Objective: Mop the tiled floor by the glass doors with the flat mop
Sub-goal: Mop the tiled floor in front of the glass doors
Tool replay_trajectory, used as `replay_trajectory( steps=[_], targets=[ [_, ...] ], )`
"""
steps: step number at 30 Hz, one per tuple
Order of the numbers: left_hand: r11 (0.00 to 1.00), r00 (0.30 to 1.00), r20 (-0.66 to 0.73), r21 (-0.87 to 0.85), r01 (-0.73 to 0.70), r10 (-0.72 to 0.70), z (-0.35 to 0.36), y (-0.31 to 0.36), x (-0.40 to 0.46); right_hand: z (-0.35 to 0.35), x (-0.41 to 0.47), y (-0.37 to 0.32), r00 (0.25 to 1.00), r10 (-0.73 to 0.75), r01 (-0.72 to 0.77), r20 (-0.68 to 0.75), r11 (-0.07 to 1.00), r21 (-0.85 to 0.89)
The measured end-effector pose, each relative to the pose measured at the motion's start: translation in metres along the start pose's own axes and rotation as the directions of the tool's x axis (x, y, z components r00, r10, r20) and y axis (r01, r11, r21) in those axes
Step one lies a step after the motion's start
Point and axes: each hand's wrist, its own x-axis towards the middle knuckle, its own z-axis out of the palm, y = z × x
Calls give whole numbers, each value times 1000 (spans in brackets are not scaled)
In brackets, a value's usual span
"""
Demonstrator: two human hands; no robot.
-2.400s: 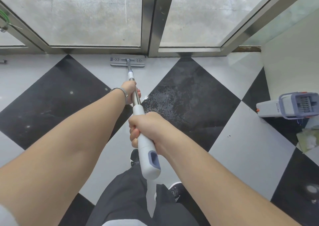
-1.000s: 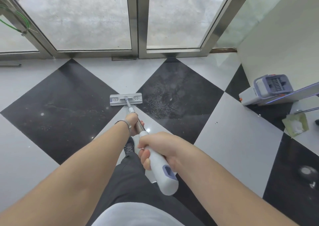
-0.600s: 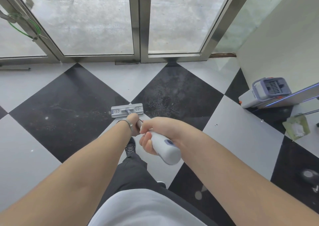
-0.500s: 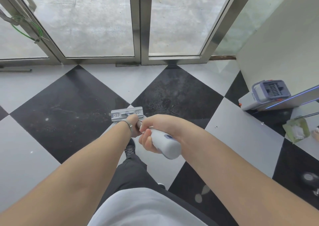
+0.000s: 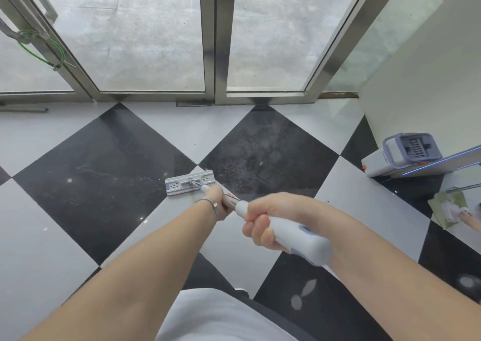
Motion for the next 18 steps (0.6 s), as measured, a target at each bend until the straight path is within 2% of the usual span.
replay_trajectory(
  steps=[1, 4, 8, 18],
  targets=[
    [998, 1000, 13, -56, 1, 0, 0, -1, 4, -3, 2, 1, 1000, -2, 1, -30, 1000, -30],
    [999, 999, 36, -10, -32, 33, -7, 6, 11, 0, 15, -3, 998, -34, 29, -60, 997, -70],
    [993, 997, 11, 87, -80, 79, -16, 36, 34, 14, 39, -16, 997, -65, 65, -33, 998, 7],
    [987, 993, 11, 110, -118, 118, -23, 108, 72, 36, 85, -70, 992, -127, 128, -21, 990, 58]
  ],
)
